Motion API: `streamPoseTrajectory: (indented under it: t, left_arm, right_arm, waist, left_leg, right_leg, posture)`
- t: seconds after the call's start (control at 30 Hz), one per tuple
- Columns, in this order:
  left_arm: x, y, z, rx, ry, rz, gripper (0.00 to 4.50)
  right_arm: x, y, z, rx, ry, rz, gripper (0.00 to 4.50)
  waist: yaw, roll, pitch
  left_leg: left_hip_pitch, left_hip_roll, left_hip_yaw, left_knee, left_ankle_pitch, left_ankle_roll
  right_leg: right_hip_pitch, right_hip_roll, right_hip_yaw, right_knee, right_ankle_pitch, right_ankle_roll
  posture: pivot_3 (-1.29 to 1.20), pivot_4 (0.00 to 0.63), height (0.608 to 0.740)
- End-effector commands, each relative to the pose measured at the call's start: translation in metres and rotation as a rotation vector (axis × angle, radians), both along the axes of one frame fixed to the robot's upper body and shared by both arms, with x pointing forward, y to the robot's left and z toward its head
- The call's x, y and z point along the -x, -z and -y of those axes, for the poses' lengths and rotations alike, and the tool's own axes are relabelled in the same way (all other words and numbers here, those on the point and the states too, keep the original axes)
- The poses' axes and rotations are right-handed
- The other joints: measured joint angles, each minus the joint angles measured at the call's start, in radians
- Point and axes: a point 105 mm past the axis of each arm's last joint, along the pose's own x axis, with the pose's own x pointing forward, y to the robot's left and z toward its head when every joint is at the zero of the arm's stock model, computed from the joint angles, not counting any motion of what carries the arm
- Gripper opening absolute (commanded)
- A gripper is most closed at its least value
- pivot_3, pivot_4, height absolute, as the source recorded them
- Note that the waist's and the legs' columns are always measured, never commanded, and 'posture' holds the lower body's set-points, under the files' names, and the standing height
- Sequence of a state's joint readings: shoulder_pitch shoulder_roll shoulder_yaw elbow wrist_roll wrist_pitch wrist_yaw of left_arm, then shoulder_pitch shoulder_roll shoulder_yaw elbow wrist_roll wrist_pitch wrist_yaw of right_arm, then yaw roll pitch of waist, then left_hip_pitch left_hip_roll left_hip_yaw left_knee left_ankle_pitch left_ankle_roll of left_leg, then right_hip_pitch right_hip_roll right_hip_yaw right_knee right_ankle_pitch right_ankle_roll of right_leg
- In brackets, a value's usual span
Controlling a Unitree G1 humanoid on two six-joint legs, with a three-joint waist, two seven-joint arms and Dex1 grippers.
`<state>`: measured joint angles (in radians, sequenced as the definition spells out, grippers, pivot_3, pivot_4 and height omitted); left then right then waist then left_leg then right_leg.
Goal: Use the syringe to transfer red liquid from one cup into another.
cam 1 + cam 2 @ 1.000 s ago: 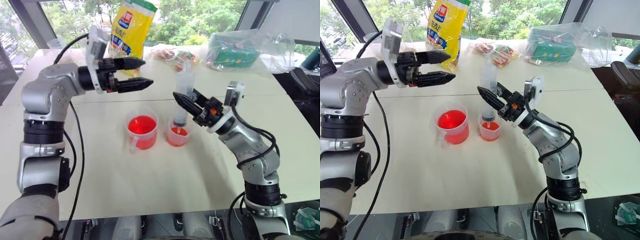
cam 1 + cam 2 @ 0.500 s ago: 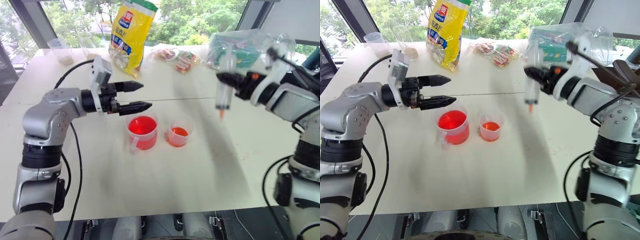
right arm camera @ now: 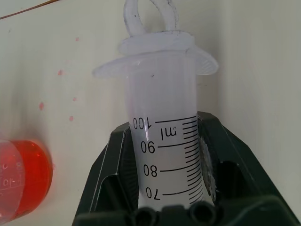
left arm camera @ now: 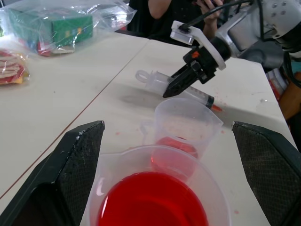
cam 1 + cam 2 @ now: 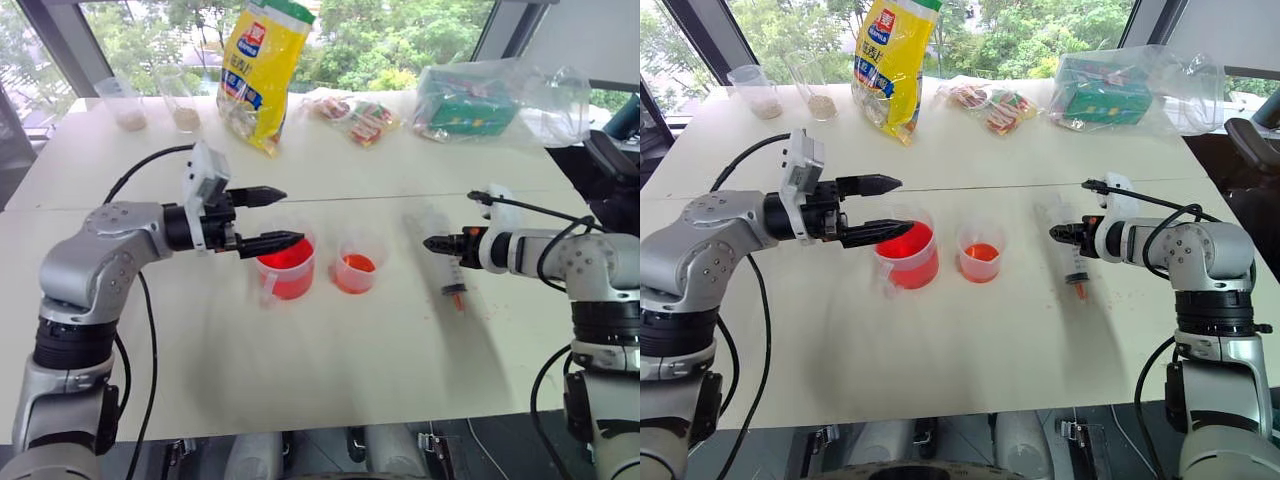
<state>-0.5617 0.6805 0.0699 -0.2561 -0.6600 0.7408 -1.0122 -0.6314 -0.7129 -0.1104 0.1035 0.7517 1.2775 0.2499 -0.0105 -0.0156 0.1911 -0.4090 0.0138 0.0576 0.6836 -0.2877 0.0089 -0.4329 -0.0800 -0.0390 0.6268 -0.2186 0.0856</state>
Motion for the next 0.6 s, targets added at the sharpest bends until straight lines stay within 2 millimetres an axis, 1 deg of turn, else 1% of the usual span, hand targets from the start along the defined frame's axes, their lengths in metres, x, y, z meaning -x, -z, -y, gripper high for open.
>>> streamPoseTrajectory:
  t: [0.03, 0.1, 0.13, 0.2, 0.3, 0.33, 0.37, 0.43, 0.47, 0.53, 0.6]
  left_arm:
    - [0.007, -0.009, -0.004, -0.022, -0.007, 0.045, 4.5]
    - [0.008, -0.007, -0.004, -0.032, -0.01, 0.045, 4.5]
    - [0.008, -0.007, -0.005, -0.032, -0.011, 0.044, 4.5]
    - [0.009, -0.008, -0.005, -0.03, -0.013, 0.042, 4.5]
    - [0.01, -0.009, -0.007, -0.032, -0.014, 0.039, 4.5]
    - [0.012, -0.011, -0.008, -0.032, -0.015, 0.037, 4.5]
    - [0.012, -0.012, -0.009, -0.032, -0.015, 0.035, 4.5]
    - [0.015, -0.013, -0.013, -0.035, -0.021, 0.027, 4.5]
    - [0.016, -0.013, -0.014, -0.04, -0.025, 0.024, 4.5]
    - [0.019, -0.013, -0.017, -0.05, -0.032, 0.017, 4.5]
    - [0.02, -0.013, -0.02, -0.047, -0.044, 0.014, 4.5]
  right_arm:
    - [-0.002, -0.003, 0.01, 0.044, 0.008, 0.023, 3.27]
    - [-0.001, -0.008, 0.007, 0.031, -0.015, 0.032, 4.36]
    - [0.0, -0.012, 0.006, 0.037, -0.029, 0.043, 4.44]
    - [0.002, -0.022, 0.005, 0.057, -0.06, 0.067, 4.44]
    - [0.01, -0.043, 0.0, 0.066, -0.124, 0.122, 4.44]
    - [0.016, -0.056, -0.004, 0.054, -0.172, 0.157, 4.44]
    - [0.021, -0.064, -0.008, 0.046, -0.204, 0.179, 4.44]
    - [0.041, -0.085, -0.018, 0.036, -0.322, 0.237, 4.44]
    - [0.052, -0.092, -0.022, 0.027, -0.376, 0.244, 4.44]
    - [0.07, -0.099, -0.027, 0.043, -0.462, 0.261, 4.44]
    - [0.086, -0.099, -0.029, 0.075, -0.527, 0.255, 4.44]
  waist:
    - [0.0, 0.0, 0.0]
    - [-0.001, 0.0, 0.0]
    - [-0.001, 0.0, 0.0]
    - [0.0, 0.0, 0.0]
    - [-0.001, 0.001, 0.0]
    - [-0.001, 0.001, 0.0]
    - [-0.001, 0.001, 0.0]
    - [0.0, 0.001, 0.001]
    - [0.0, 0.001, 0.001]
    - [0.0, 0.001, 0.0]
    - [0.002, 0.0, 0.0]
  left_leg:
    - [0.0, 0.0, 0.0, 0.0, 0.0, 0.0]
    - [0.0, 0.0, 0.0, 0.0, 0.0, 0.0]
    - [0.0, 0.0, 0.0, 0.0, 0.0, 0.0]
    - [0.0, 0.0, 0.0, 0.0, 0.0, 0.0]
    - [0.0, 0.0, 0.0, 0.0, 0.0, 0.0]
    - [0.0, 0.0, 0.0, 0.0, 0.0, 0.0]
    - [0.0, 0.0, 0.0, 0.0, 0.0, 0.0]
    - [0.0, 0.0, 0.0, 0.0, 0.0, 0.0]
    - [0.0, 0.0, 0.0, 0.0, 0.0, 0.0]
    - [0.0, 0.001, -0.001, -0.001, 0.0, 0.0]
    - [0.0, 0.001, -0.001, -0.001, 0.0, 0.0]
  right_leg:
    - [0.0, 0.0, 0.0, 0.0, 0.0, 0.0]
    - [0.0, 0.0, 0.0, 0.0, 0.0, 0.0]
    - [0.0, 0.0, 0.0, 0.0, 0.0, 0.0]
    - [0.0, 0.0, 0.0, 0.0, 0.0, 0.0]
    - [-0.001, 0.0, 0.0, 0.0, 0.0, 0.0]
    - [-0.001, 0.0, 0.0, 0.0, 0.0, 0.0]
    - [-0.001, 0.0, 0.0, 0.0, 0.0, 0.0]
    - [-0.001, 0.0, 0.0, 0.0, 0.0, 0.0]
    - [-0.001, 0.0, 0.0, 0.0, 0.0, 0.0]
    - [-0.001, 0.001, -0.001, 0.0, 0.0, 0.0]
    - [0.0, 0.001, -0.001, -0.001, 0.0, 0.0]
  posture:
    - [0.0, 0.15, 0.74]
    - [0.0, 0.15, 0.74]
    - [0.0, 0.15, 0.74]
    - [0.0, 0.15, 0.74]
    - [0.0, 0.15, 0.74]
    - [0.0, 0.15, 0.74]
    - [0.0, 0.15, 0.74]
    - [0.0, 0.15, 0.74]
    - [0.0, 0.15, 0.74]
    - [0.0, 0.15, 0.74]
    - [0.0, 0.15, 0.74]
